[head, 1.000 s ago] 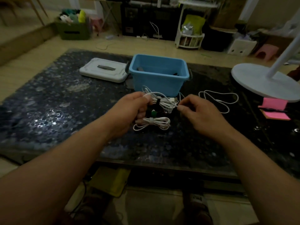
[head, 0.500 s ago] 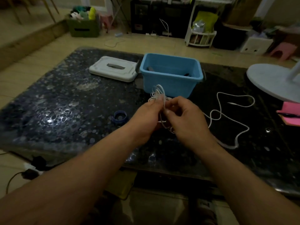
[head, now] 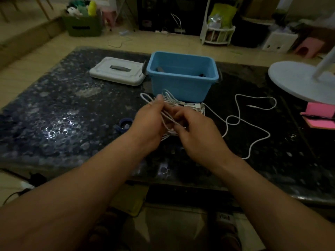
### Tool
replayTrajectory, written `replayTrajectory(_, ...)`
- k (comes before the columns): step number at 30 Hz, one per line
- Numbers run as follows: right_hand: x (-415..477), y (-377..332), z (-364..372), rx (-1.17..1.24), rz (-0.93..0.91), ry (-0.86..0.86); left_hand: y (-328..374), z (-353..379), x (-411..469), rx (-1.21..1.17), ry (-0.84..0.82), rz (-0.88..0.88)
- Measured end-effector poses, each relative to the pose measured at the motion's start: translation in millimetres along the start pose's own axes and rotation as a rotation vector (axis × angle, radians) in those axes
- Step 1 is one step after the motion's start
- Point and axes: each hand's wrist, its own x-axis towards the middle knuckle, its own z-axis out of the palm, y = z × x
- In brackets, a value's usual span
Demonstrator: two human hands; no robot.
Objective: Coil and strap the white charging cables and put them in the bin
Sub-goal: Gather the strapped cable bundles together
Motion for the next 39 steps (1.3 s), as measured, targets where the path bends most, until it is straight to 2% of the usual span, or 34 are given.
replayTrajectory(4,4,8,-9,-0.066,-0.004,-0.082,20,-12,13,-0.284,0.029,-0.058)
replayTrajectory(6,8,16,-17,-0.161,0.036,-0.143,33,-24,19,-0.298,0.049,-0.028)
replayTrajectory(10,13,33,-38,-0.102,0.088,-0.156,51,-37,21,-0.012,0.039,0.047)
replayTrajectory(14,20,28,-49,-0.026,0.110,-0.283,35,-25,9,0.497,-0.085,0.035)
replayTrajectory(18,21,27,-47,0.079,0.077,-0.182,21,-18,1,0.784,-0.252,-0.002)
replayTrajectory(22,22,29,-45,0.222,0.092,-0.058,12,-14,-5,0.872,-0.456,0.000)
replayTrajectory(25,22,28,-42,0.326,0.116,-0.052,5,-8,-14,0.949,-0.548,-0.006)
replayTrajectory(30,23,31,-45,0.467,0.185,-0.082,4,-11,-13,1.047,-0.541,0.107)
replayTrajectory(32,22,31,-46,0.442,0.172,-0.094,2,-12,-14,1.036,-0.538,0.112)
replayTrajectory(36,23,29,-44,0.396,0.139,-0.110,-7,-7,-18,0.865,-0.538,0.038)
replayTrajectory(39,22,29,-44,0.384,0.130,-0.124,-8,-8,-15,0.967,-0.519,0.075)
